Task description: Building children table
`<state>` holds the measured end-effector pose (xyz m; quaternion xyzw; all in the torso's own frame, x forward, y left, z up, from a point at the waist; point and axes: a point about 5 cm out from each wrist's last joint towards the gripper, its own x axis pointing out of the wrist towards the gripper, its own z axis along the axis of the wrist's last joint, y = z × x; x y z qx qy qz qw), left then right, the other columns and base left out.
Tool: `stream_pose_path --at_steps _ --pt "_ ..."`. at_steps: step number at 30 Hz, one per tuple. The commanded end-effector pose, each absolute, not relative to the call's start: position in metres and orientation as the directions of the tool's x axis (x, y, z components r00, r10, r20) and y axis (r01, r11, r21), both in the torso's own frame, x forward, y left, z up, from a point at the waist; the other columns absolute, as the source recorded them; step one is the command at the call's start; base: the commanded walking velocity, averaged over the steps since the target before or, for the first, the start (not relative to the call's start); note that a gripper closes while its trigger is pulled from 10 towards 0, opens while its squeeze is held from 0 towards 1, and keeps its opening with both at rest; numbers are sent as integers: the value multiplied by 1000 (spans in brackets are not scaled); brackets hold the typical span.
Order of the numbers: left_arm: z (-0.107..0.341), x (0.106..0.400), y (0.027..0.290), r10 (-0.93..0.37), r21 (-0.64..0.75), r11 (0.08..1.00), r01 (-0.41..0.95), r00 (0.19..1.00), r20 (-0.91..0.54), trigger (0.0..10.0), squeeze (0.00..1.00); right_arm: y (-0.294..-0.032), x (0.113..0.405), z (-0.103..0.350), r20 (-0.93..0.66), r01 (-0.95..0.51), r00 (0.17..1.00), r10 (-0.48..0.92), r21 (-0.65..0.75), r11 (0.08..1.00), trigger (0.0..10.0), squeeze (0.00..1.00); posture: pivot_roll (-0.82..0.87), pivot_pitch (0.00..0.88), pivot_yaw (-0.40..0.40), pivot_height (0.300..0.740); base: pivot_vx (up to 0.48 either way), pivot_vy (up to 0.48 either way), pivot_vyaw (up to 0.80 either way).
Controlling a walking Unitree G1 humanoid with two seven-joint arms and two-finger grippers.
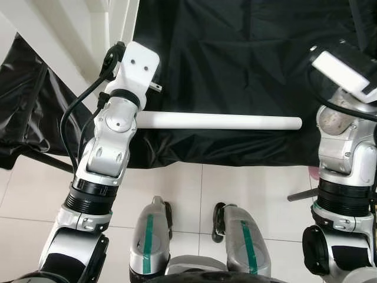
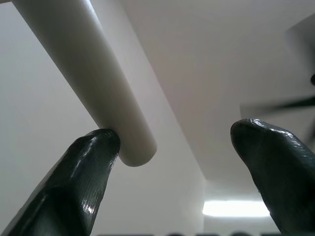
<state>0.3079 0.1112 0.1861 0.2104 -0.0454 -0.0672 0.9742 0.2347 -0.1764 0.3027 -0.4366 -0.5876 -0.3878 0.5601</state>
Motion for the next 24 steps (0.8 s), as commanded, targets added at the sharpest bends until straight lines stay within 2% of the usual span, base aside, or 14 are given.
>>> stream_pose_path --at_steps 1,7,13,15,18,24 --pt "185 310 114 -140 422 901 104 989 56 10000 0 -178 233 309 998 948 -24 64 2 319 10000 0 88 88 144 740 0 0 0" --pt "184 308 113 -125 408 909 88 990 65 10000 0 -178 245 316 997 942 -4 82 -24 334 10000 0 100 88 113 740 0 0 0" --pt "184 306 114 -106 400 914 68 992 74 10000 0 -173 258 307 991 922 79 107 -113 370 10000 0 114 94 89 740 0 0 0" --pt "183 304 116 -87 392 919 50 993 76 10000 0 -169 266 296 982 902 139 127 -179 393 10000 0 120 97 72 740 0 0 0" --pt "182 303 117 -77 389 920 42 994 76 10000 0 -165 270 291 975 888 169 141 -213 407 10000 0 126 98 65 740 0 0 0" --pt "181 301 118 -63 386 922 28 995 77 10000 0 -164 270 302 981 891 133 142 -181 416 10000 0 131 96 54 740 0 0 0"
